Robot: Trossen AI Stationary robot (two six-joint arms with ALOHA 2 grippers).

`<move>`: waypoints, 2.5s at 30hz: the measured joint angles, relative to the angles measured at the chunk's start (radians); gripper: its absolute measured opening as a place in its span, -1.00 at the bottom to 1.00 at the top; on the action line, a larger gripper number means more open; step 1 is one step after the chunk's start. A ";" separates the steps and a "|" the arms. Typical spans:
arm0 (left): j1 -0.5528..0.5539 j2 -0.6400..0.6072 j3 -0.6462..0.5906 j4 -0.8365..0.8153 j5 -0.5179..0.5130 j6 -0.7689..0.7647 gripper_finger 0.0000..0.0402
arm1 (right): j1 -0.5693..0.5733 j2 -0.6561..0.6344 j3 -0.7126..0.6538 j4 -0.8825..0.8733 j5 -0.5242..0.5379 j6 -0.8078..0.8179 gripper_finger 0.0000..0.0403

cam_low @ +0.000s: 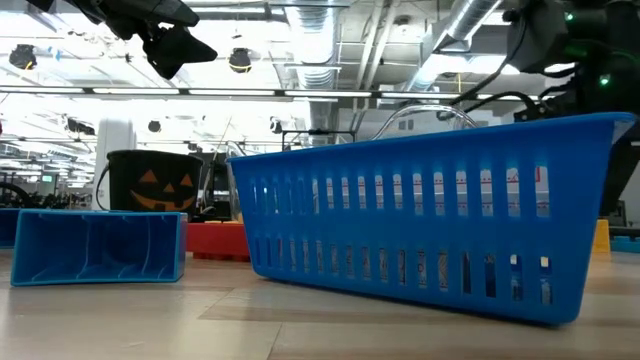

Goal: Pick & Place Toys
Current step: Put the blue game piece block into the transparent bin

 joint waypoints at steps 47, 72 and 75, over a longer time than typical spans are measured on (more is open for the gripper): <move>0.000 0.000 0.000 0.015 -0.001 0.000 0.18 | 0.195 -0.001 -0.200 0.198 0.054 0.204 -0.42; 0.000 0.000 0.000 0.015 -0.001 0.005 0.18 | 0.251 0.002 -0.044 -0.059 0.330 0.215 -0.40; 0.000 0.000 0.000 0.015 -0.001 0.005 0.18 | 0.267 0.002 -0.008 -0.089 0.397 0.214 -0.40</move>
